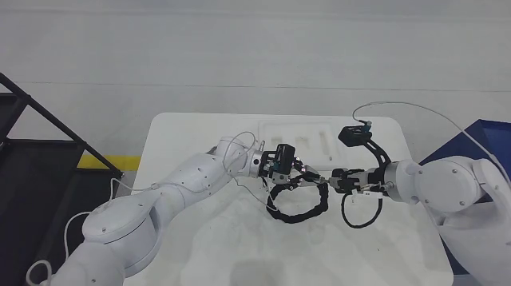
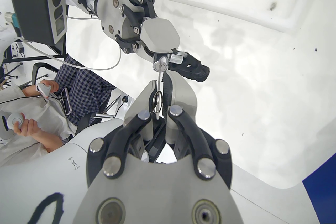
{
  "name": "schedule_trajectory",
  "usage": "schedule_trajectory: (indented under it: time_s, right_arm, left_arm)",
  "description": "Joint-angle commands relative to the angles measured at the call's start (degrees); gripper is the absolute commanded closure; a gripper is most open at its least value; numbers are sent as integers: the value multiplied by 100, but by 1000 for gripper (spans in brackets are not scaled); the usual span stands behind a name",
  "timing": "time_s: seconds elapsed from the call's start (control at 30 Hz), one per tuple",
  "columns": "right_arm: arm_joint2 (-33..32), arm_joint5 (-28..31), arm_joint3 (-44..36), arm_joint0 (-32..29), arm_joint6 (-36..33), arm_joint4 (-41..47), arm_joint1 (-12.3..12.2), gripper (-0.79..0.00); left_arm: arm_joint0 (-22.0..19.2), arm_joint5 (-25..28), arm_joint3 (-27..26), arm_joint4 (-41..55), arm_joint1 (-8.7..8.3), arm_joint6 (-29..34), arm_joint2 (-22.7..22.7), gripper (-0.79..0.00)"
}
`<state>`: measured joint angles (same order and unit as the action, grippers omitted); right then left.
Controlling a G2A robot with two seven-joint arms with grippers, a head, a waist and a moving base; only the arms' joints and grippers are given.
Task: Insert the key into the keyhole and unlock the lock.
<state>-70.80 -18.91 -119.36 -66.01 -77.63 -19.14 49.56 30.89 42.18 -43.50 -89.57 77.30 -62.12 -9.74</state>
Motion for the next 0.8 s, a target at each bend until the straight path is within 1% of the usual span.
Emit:
schedule_trajectory:
  time_s: [0.0,0.7,0.73,0.77]
  right_arm:
    - [2,-12,2,0,-9,-2,-5,0]
    - [203,-71,137,159,72,45,-5,0]
    - [215,-63,147,171,80,73,-2,-58]
    - [223,-45,155,187,92,94,0,-317]
  left_arm:
    - [-1,5,0,8,-1,5,0,0]
    - [-1,55,-133,126,-20,54,0,0]
    - [0,60,-135,131,-20,60,0,0]
    - [6,66,-133,143,-21,66,0,0]
